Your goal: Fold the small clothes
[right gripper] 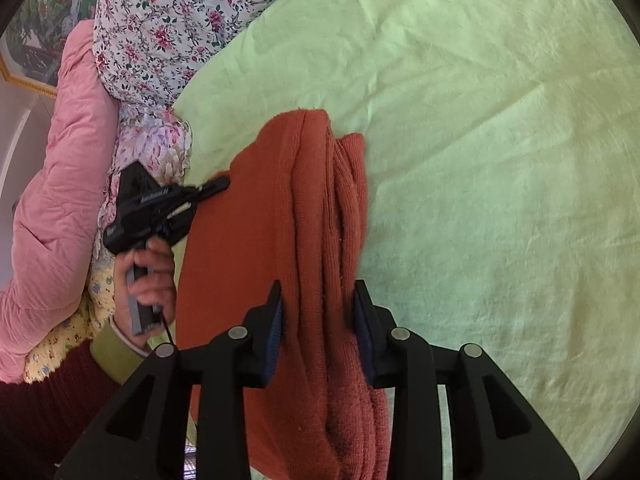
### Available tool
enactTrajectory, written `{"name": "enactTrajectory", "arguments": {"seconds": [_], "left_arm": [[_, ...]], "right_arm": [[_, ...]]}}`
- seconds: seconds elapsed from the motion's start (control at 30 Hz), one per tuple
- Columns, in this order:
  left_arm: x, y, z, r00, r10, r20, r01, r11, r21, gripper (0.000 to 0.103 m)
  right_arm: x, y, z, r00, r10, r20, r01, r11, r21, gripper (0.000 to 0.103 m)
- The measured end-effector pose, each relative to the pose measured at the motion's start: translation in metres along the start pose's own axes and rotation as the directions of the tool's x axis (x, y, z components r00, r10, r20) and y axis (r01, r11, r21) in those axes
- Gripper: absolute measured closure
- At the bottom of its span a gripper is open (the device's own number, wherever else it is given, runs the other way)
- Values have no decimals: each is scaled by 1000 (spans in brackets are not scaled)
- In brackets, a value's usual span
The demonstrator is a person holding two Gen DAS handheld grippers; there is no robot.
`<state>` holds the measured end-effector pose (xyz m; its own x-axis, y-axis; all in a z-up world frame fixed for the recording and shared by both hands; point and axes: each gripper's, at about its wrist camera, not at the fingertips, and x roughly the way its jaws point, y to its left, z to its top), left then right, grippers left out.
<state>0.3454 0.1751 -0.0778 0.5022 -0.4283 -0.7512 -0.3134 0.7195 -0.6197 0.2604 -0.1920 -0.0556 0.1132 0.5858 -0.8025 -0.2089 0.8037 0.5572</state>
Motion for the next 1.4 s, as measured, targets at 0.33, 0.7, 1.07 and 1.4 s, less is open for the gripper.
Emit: {"name": "enactTrajectory", "arguments": {"seconds": [0.33,0.7,1.07,1.4], "left_arm": [[-29,-23,-18,988,150,35,-153,982,110,79],[-109,-30,-169,989,149,14,-149,975,162,55],[-140,-35,-295,960,278,9,-266,906,330,38],[-94,-57,-322,869,466,170,-487,739,466,48]], "right_arm": [[-13,0,5,998,-54,44,54,999,6,69],[-63,9,-53,992,-74,99,74,997,1,69],[-82,8,-124,990,-100,102,97,995,30,56],[-64,11,-133,992,-110,58,111,994,-9,56]]}}
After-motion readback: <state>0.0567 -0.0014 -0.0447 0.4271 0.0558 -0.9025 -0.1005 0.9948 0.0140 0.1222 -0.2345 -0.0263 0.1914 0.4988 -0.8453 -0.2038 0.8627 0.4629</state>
